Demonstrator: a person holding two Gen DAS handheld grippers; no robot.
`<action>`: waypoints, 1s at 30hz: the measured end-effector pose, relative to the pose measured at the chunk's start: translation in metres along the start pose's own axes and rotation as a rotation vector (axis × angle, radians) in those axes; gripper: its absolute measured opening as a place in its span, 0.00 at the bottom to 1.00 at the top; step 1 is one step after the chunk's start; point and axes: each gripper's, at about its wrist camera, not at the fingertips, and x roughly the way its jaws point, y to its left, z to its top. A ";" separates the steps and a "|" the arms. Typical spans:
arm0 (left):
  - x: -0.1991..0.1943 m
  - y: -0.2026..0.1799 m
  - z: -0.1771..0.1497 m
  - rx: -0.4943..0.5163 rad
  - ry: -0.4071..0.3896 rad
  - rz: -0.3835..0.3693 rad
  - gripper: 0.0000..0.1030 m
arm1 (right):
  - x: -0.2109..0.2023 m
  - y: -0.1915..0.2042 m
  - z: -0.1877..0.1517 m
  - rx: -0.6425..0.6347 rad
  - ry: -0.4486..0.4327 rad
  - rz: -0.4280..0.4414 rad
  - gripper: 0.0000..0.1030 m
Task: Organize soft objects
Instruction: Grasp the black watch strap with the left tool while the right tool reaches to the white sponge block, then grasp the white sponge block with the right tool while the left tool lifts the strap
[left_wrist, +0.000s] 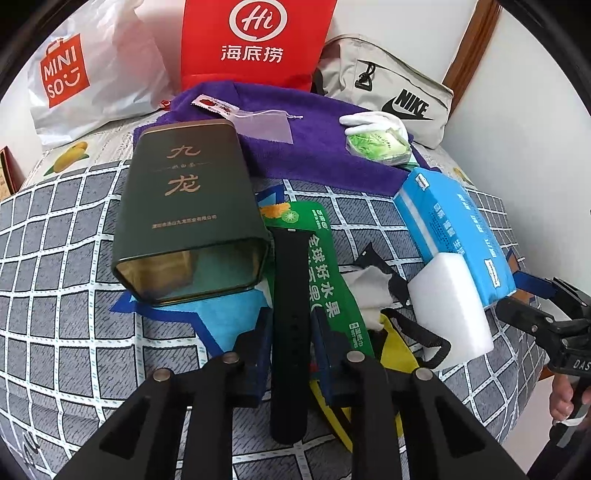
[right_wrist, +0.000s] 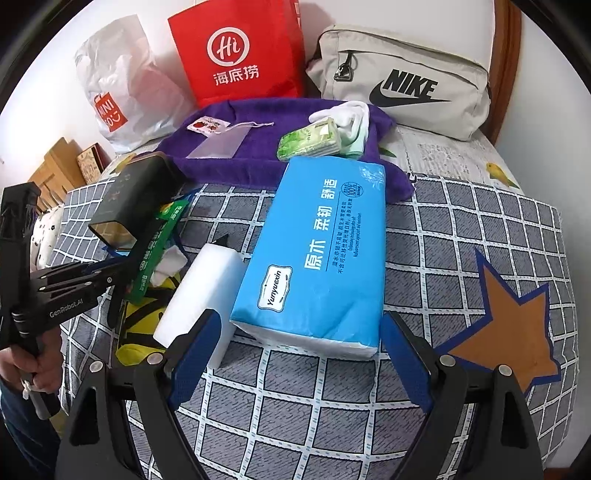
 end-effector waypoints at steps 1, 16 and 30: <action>0.001 0.000 0.000 0.000 -0.002 -0.003 0.21 | 0.000 0.000 0.000 -0.001 0.001 -0.001 0.86; -0.028 0.001 -0.001 0.041 -0.062 -0.035 0.19 | -0.020 0.017 -0.003 -0.025 -0.032 0.007 0.86; -0.040 0.002 -0.010 0.037 -0.084 -0.071 0.19 | -0.017 0.051 -0.019 -0.023 -0.014 0.089 0.76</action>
